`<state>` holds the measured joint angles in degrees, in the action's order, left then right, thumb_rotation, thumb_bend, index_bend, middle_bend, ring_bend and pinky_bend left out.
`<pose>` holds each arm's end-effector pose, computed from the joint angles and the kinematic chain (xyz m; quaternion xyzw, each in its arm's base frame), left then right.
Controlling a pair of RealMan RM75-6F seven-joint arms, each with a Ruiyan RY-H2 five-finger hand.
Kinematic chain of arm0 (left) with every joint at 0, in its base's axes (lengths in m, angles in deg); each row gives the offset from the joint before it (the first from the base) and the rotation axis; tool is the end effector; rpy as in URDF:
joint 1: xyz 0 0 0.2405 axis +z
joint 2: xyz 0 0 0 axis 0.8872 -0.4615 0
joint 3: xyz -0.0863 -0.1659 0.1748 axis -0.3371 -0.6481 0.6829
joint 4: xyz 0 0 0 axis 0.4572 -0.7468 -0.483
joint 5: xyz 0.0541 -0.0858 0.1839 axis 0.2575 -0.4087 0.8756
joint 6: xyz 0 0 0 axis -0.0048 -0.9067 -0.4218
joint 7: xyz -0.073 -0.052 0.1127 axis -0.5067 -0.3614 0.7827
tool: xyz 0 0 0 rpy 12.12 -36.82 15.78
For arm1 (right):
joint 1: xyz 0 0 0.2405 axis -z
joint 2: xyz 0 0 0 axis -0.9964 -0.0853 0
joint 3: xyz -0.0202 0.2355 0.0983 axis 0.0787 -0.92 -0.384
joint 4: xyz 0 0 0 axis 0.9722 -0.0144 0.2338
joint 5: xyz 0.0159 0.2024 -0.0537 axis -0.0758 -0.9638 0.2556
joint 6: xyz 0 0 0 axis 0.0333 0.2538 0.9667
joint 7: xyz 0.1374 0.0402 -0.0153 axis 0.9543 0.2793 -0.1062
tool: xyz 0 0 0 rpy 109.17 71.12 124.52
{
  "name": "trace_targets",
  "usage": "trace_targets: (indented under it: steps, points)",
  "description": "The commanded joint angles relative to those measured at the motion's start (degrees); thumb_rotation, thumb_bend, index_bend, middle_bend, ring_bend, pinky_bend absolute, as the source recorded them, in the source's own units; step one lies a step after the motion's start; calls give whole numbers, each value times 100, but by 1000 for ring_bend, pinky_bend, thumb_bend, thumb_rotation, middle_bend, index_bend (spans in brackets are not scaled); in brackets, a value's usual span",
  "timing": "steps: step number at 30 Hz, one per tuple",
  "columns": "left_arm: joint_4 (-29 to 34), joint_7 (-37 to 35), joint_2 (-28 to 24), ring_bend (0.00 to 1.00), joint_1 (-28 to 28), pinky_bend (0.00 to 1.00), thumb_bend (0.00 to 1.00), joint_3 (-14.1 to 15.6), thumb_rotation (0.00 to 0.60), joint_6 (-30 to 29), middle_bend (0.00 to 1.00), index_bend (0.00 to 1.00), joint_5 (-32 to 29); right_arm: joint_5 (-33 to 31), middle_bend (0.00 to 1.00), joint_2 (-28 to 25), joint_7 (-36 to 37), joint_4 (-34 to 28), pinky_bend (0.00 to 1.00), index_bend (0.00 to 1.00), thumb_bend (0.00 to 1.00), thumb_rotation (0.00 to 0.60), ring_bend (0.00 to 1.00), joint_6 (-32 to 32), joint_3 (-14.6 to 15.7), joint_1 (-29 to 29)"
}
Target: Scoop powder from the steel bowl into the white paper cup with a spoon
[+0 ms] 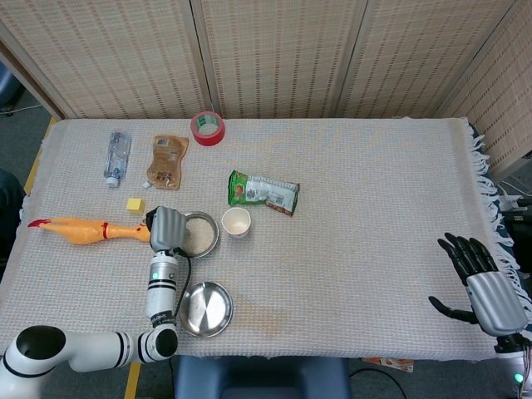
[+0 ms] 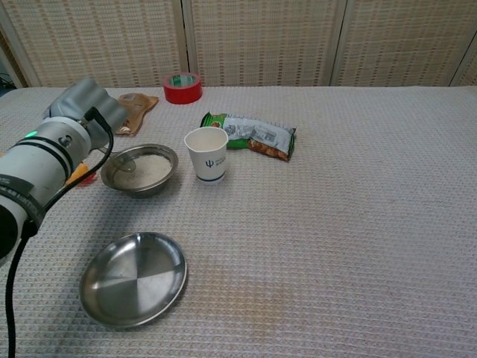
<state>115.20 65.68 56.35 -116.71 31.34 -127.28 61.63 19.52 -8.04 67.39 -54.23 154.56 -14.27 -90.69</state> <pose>-0.1295 0.3688 -0.0312 -0.7188 -0.0605 -0.0057 0.6925 -0.2977 -0.1715 0.1704 0.6329 -0.3887 0.4247 0.5176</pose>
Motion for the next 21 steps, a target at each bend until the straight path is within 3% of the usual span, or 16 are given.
trace_targets:
  steps: [1, 21]
  points:
    - [-268, 49, 172, 1000, -14, 1000, 385, 124, 600, -35, 1000, 540, 124, 40, 0, -20, 36, -13, 0, 0, 116, 522, 0, 10, 24, 7]
    - [-977, 12, 687, 1000, 229, 1000, 385, 601, 600, -66, 1000, 538, 955, 121, 0, -83, 125, -53, 0, 0, 116, 522, 0, 77, 55, 31]
